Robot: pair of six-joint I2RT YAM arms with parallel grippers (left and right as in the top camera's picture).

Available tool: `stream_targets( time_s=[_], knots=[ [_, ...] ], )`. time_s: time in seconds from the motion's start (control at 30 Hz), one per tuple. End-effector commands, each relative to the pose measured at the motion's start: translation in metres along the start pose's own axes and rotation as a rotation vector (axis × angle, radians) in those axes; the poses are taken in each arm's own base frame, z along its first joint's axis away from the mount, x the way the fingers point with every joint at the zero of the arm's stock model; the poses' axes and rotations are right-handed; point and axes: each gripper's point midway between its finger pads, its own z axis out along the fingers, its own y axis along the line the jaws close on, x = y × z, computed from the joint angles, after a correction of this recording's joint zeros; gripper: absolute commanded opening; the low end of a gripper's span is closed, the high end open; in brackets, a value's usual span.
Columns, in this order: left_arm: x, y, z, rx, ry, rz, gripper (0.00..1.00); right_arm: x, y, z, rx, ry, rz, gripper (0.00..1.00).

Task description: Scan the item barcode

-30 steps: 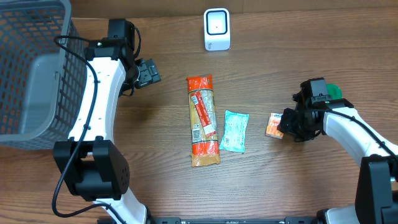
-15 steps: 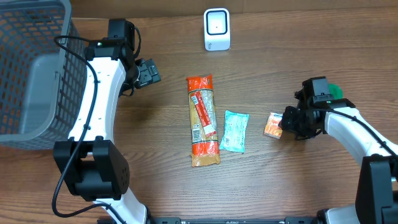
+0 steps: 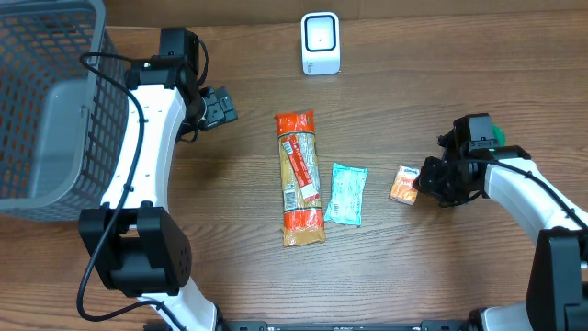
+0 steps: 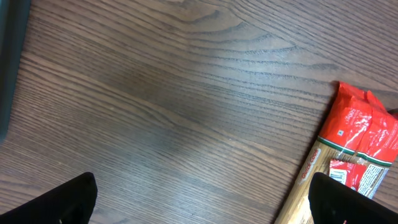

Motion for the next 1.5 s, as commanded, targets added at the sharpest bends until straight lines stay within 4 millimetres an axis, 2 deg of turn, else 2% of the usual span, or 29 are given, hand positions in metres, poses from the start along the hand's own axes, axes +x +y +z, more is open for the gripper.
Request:
stream_targets(
  time_s=[0.0, 0.27, 0.63, 1.2, 1.37, 1.47],
  knots=[
    [-0.006, -0.002, -0.013, 0.015, -0.038, 0.017, 1.00, 0.001, 0.001, -0.001, -0.013, -0.016, -0.016, 0.25],
    [-0.006, -0.002, -0.013, 0.015, -0.038, 0.017, 1.00, -0.010, 0.005, 0.001, -0.034, -0.069, -0.028, 0.22],
    [-0.006, -0.002, -0.013, 0.015, -0.038, 0.017, 1.00, 0.003, -0.005, 0.012, -0.028, -0.052, -0.018, 0.22],
    [-0.006, -0.002, -0.013, 0.015, -0.038, 0.017, 1.00, 0.004, -0.006, 0.014, -0.027, -0.051, -0.015, 0.22],
    [-0.006, -0.002, -0.013, 0.015, -0.038, 0.017, 0.99, 0.000, -0.022, 0.014, 0.061, -0.082, -0.011, 0.17],
    [-0.006, -0.002, -0.013, 0.015, -0.038, 0.017, 1.00, 0.002, -0.023, 0.014, 0.066, -0.079, -0.009, 0.17]
  ],
)
